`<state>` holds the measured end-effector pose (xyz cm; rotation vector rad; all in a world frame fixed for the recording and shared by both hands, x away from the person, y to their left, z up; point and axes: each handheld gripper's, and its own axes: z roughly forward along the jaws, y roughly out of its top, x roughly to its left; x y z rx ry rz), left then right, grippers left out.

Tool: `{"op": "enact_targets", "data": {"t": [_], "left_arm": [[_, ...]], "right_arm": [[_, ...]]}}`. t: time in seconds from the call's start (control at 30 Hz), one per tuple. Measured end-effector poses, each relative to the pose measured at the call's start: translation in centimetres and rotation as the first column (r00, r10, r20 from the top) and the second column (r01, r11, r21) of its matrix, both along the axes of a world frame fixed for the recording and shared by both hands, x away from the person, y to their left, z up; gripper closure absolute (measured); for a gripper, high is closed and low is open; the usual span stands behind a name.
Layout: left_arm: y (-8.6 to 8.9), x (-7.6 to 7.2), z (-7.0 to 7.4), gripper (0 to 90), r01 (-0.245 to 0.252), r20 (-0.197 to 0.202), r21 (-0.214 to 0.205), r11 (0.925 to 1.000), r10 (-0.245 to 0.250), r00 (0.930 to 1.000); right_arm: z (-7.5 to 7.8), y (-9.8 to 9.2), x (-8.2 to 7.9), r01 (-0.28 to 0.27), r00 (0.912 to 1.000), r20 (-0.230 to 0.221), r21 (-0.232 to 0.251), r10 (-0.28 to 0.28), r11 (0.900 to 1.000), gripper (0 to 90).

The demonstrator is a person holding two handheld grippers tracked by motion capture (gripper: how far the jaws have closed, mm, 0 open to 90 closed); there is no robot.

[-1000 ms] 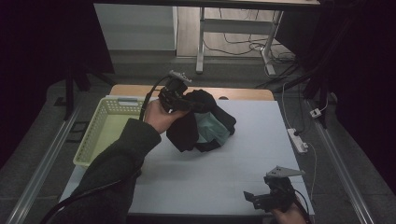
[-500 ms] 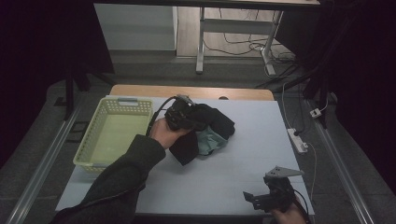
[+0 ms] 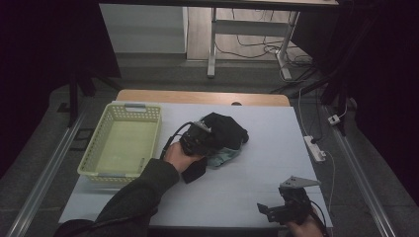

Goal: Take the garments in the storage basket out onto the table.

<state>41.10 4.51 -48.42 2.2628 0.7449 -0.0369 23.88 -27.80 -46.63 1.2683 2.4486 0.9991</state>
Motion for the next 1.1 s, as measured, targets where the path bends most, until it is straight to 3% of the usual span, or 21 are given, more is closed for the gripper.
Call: {"op": "enact_targets", "data": {"t": [0.27, 0.37, 0.5, 0.67, 0.93, 1.1], "left_arm": [[-1.0, -0.9, -1.8, 51.4, 0.017, 0.037, 0.016, 0.9997, -0.018, 0.9992], [-1.2, -1.0, -2.0, 47.3, 0.013, 0.033, 0.003, 0.9999, -0.013, 0.9994], [-1.0, -0.8, -1.7, 42.2, 0.008, 0.013, -0.016, 0.9998, -0.008, 0.9999], [-0.8, -0.6, -1.2, 30.1, -0.013, 0.025, 0.005, 0.9999, 0.013, 0.9996], [-0.2, -0.7, -0.5, 19.4, -0.014, -0.006, -0.055, 0.9984, 0.014, 0.9999], [0.1, -1.0, 0.3, 14.0, -0.021, 0.019, -0.047, 0.9987, 0.022, 0.9996]], "right_arm": [[0.0, 0.1, 0.0, -0.001, 1.0, -0.003, -0.004, 0.001, 1.0, 1.6], [0.0, 0.1, -0.1, -0.004, 1.0, -0.004, -0.01, 0.004, 0.9999, 1.7], [0.0, 0.1, -0.1, -0.004, 1.0, -0.003, -0.01, 0.004, 0.9999, 1.7], [0.0, 0.1, -0.1, -0.003, 1.0, -0.004, -0.013, 0.003, 0.9999, 1.7], [0.0, 0.1, -0.1, -0.004, 1.0, -0.004, -0.015, 0.004, 0.9999, 1.7], [0.0, 0.1, -0.1, -0.003, 1.0, -0.005, -0.015, 0.003, 0.9999, 1.7]]}}
